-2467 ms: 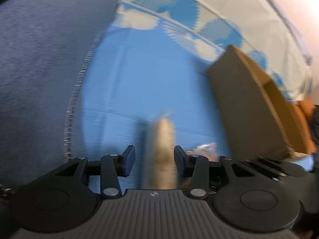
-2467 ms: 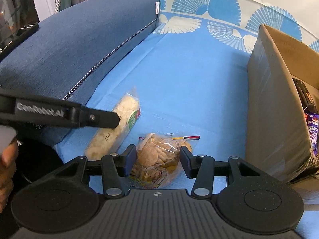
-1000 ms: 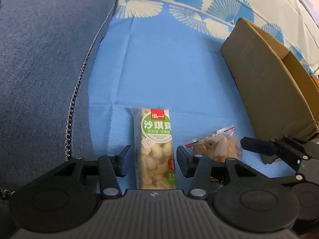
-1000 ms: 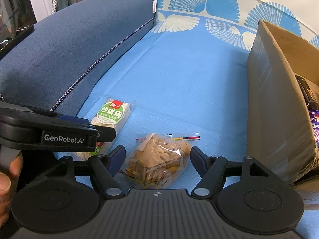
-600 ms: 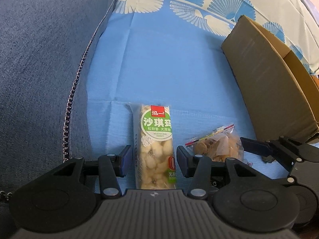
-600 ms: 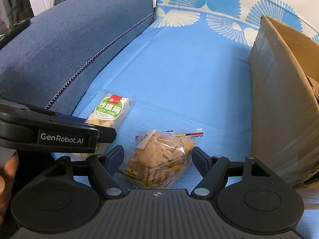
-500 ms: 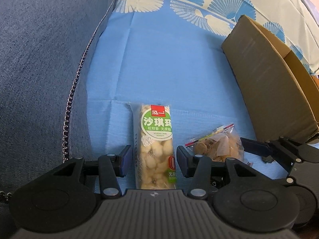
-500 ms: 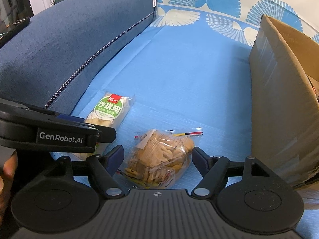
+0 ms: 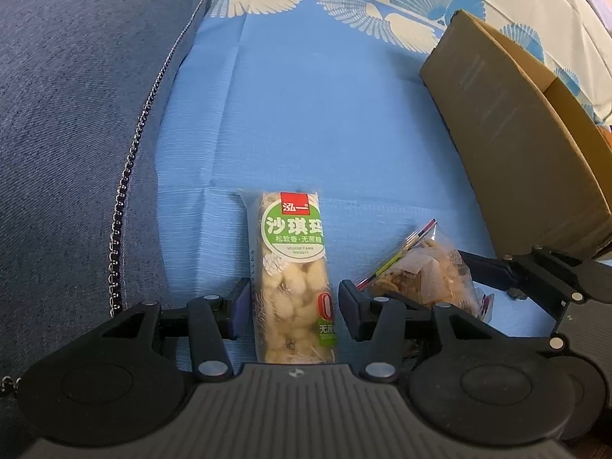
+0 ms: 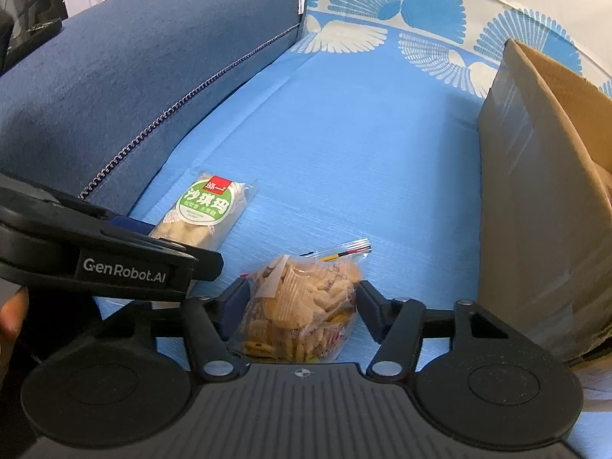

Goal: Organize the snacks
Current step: 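Lift the cracker bag with right tool while left tool lifts white-green snack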

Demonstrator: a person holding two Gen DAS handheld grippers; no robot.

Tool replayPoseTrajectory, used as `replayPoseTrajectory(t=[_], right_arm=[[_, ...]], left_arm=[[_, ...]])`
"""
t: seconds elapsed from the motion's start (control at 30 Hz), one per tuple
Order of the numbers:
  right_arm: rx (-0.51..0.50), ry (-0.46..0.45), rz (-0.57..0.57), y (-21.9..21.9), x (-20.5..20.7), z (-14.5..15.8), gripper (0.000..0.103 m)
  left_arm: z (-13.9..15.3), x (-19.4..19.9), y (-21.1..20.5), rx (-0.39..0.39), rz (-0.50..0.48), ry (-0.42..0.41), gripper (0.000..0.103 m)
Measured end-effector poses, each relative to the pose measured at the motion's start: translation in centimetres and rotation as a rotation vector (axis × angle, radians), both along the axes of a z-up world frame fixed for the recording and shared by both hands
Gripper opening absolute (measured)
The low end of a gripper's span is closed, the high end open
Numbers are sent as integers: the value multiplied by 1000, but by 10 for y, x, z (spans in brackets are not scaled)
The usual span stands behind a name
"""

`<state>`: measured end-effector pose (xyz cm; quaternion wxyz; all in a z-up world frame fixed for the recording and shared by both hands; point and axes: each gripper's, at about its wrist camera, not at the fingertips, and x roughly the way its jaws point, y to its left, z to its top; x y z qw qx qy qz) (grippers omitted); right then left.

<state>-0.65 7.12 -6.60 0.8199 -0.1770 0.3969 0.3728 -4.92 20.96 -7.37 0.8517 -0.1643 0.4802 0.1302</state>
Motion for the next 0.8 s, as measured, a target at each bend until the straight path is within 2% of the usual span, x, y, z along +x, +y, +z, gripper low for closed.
replayPoseTrajectory(t=[0.13,0.2,0.33,0.8], right_arm=[[-11,-29,17,1,-3,1,57],[-15,-43,23,1,-5,1,56],[0,-53,17,-1,-6,5,55],[125,-178,62,-17,-17,39,54]], left_arm=[[0,2,0,7,-1,1,52],[-1,1,-2,11,0,0,45],[1,-1,-2,11,9,-16,40],[24,-31,7,19,93,-239,40]])
